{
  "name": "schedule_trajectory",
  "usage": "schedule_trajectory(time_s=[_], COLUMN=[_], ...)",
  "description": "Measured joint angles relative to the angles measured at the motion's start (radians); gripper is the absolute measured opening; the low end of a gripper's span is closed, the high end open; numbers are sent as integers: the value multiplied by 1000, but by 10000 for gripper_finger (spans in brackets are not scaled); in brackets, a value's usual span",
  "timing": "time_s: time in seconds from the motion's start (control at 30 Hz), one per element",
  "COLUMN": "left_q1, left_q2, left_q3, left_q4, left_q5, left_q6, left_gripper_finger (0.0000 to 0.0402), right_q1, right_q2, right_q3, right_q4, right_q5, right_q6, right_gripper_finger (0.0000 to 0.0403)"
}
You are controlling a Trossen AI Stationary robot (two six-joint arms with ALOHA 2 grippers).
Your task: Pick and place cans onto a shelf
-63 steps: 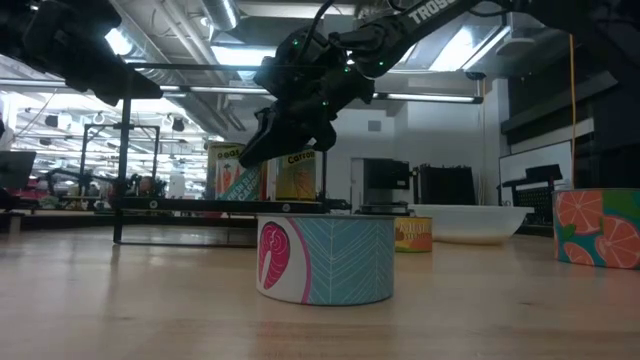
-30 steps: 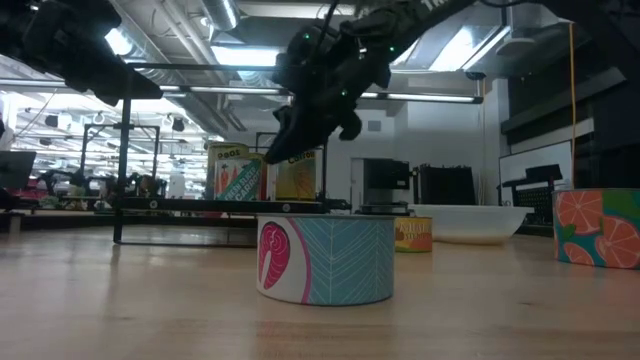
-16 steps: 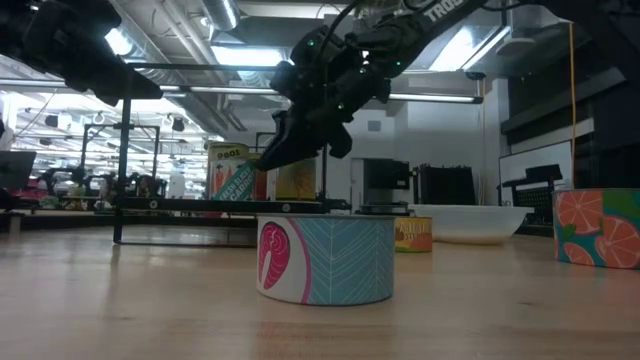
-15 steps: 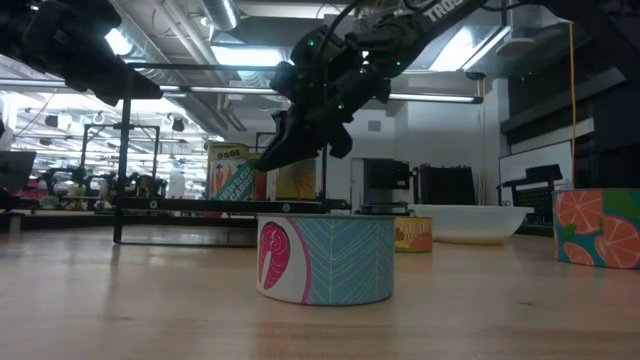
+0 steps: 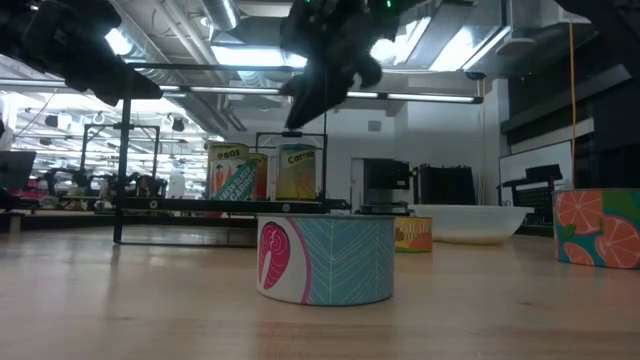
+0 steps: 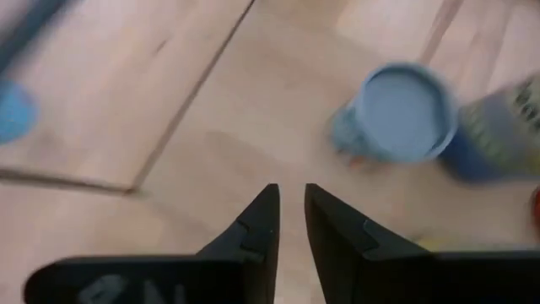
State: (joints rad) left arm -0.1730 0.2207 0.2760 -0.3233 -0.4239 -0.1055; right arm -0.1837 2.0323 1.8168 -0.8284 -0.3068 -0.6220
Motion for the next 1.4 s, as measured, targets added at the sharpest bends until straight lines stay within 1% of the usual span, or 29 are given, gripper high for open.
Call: schedule_trajectory(time_s=[0.17,0.27,0.4,0.43,0.53,0.67,0.8,0.87,0.97,1.07,1.13,1.27,1.4], left_q1=[0,0,0,0,0,0,0,0,0,0,0,0,0], left_q2=[0,0,0,0,0,0,0,0,0,0,0,0,0], left_q3=[0,0,0,0,0,0,0,0,0,0,0,0,0], left_q4=[2,2,2,2,2,2,2,2,3,3,3,3,3], left_q5=[23,25,25,25,25,25,25,25,25,25,25,25,25], left_q6=[0,-1,1,1,0,0,0,0,0,0,0,0,0], left_gripper_finger=[65,65,65,65,65,65,65,65,65,65,65,65,65], right_q1=[30,56,103,117,162,209,234,245,264,288,300,319,327], right_q2=[0,0,0,0,-5,-71,-200,-285,-413,-532,-596,-684,-718], right_q3=[86,99,62,51,7,-90,-239,-329,-473,-605,-685,-814,-913], right_q4=[-289,-438,-561,-576,-618,-596,-475,-393,-301,-255,-230,-185,-167], right_q5=[-20,-123,-299,-325,-340,-343,-328,-282,-171,-71,-40,-35,-35], right_q6=[138,200,198,198,210,262,375,432,525,608,643,644,643], right_gripper_finger=[65,65,65,65,65,65,65,65,65,65,65,65,65])
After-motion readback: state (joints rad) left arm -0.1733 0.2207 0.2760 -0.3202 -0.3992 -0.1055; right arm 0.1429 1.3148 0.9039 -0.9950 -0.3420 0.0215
